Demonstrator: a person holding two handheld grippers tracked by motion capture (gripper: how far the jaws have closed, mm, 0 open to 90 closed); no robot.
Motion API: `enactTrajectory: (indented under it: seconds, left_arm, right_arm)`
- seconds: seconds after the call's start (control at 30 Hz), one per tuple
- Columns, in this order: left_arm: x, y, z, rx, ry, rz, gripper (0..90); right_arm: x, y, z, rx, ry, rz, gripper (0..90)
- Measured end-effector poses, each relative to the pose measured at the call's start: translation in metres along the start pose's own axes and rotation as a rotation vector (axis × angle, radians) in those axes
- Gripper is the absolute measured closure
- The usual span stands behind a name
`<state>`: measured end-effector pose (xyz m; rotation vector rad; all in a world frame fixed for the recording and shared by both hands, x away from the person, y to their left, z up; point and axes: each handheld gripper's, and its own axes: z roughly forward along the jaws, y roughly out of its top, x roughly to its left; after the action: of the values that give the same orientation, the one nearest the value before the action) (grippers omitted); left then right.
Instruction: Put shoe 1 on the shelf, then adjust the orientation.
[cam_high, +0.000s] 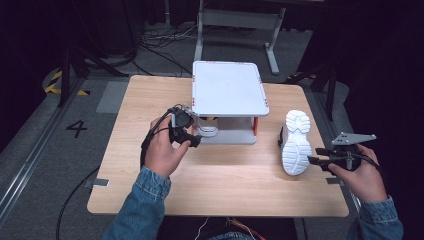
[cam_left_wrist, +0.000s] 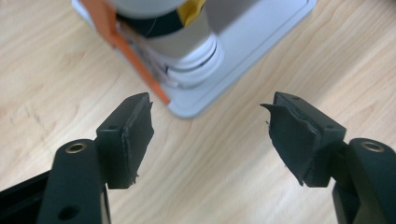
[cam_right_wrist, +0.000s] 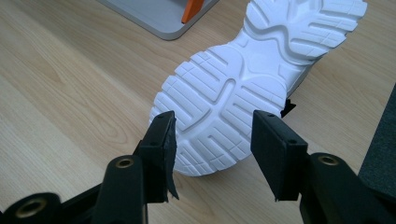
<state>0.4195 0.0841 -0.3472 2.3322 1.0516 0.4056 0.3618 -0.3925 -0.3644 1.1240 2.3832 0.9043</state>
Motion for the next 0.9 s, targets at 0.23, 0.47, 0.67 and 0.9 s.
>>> enactTrajectory:
  seconds: [0.23,0.47,0.67,0.9]
  left_arm:
    - [0.016,-0.017,-0.022,0.067,-0.001,-0.061,22.7]
    - [0.036,-0.040,-0.033,0.083,0.007,-0.123,16.7]
    - [0.039,-0.053,-0.026,0.149,-0.008,-0.147,17.5]
    - [0.038,-0.065,-0.024,0.216,-0.020,-0.119,19.5]
  right_arm:
    - [-0.002,0.002,0.001,-0.009,0.006,0.010,51.0]
    - [-0.005,0.009,0.006,-0.028,0.004,0.017,51.6]
    - [-0.004,0.018,0.016,-0.011,0.012,0.060,69.4]
    - [-0.007,0.026,0.033,-0.024,-0.004,0.052,87.9]
